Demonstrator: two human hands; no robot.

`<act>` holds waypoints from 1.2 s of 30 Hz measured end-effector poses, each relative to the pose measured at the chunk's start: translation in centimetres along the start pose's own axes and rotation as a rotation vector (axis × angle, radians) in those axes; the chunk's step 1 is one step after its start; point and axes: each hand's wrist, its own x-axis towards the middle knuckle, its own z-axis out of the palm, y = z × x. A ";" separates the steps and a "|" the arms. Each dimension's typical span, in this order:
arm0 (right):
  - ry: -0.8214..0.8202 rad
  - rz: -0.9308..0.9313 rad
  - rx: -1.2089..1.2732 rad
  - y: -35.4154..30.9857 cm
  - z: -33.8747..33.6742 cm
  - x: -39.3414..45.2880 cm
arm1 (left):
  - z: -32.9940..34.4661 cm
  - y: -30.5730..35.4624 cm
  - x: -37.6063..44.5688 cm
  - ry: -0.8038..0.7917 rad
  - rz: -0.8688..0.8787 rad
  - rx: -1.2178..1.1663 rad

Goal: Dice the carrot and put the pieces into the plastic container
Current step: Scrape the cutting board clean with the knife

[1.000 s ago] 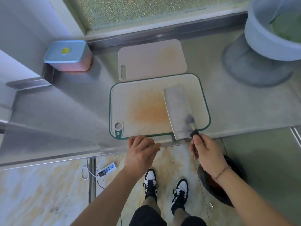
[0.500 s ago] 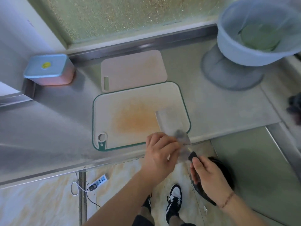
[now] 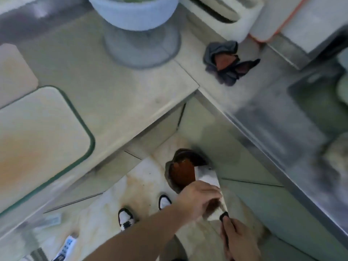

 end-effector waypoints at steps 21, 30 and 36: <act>-0.274 0.337 -0.021 4.1 0.0 5.8 | 3.4 -4.9 -0.4 -0.779 -0.341 0.291; -0.236 0.371 -0.079 3.9 -0.4 5.5 | 5.1 -5.0 -0.3 -0.635 -0.572 0.242; -0.200 0.205 -0.229 1.9 -1.5 3.6 | 3.2 -4.7 1.0 -0.417 -1.011 0.234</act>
